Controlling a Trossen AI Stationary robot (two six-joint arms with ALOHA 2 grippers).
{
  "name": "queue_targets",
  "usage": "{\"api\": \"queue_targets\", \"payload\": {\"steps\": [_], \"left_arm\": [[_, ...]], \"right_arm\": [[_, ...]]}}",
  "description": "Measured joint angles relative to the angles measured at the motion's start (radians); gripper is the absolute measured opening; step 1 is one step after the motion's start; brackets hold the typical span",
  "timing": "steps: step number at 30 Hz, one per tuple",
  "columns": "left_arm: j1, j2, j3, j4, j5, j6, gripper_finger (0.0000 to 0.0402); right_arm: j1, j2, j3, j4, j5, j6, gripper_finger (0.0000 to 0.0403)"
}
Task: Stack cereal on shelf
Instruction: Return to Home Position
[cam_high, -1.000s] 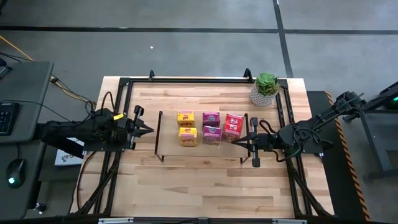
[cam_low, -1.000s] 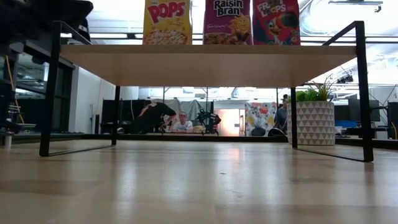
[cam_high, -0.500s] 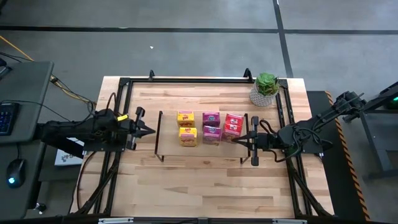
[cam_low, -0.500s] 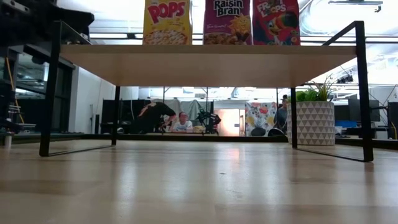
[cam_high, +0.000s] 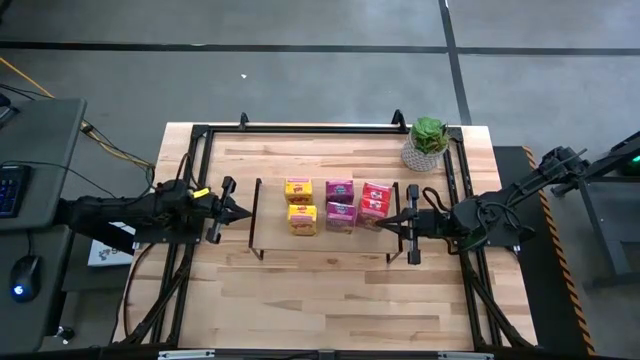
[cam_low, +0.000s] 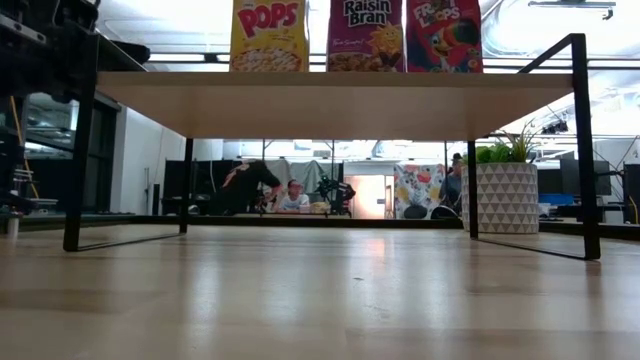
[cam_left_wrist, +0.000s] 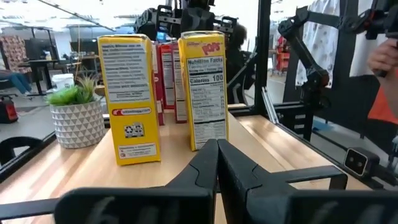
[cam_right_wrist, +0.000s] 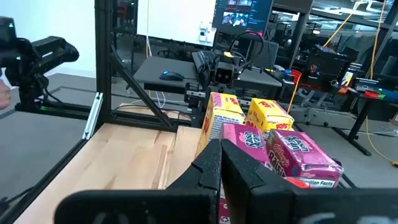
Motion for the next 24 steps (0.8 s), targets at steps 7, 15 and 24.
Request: {"api": "queue_targets", "payload": {"steps": [7,15,24], "left_arm": [[0.000,-0.004,0.001,-0.009,0.008,-0.042,0.0000],[0.000,-0.004,0.001,-0.011,0.003,-0.062,0.0000],[0.000,-0.004,0.001,-0.013,-0.002,-0.061,0.0000]], "right_arm": [[0.000,0.000,0.000,-0.009,-0.013,0.000,0.0000],[0.000,-0.032,0.000,-0.025,0.010,0.075,0.0000],[0.000,-0.296,0.004,-0.285,-0.001,0.182,0.0000]]}}
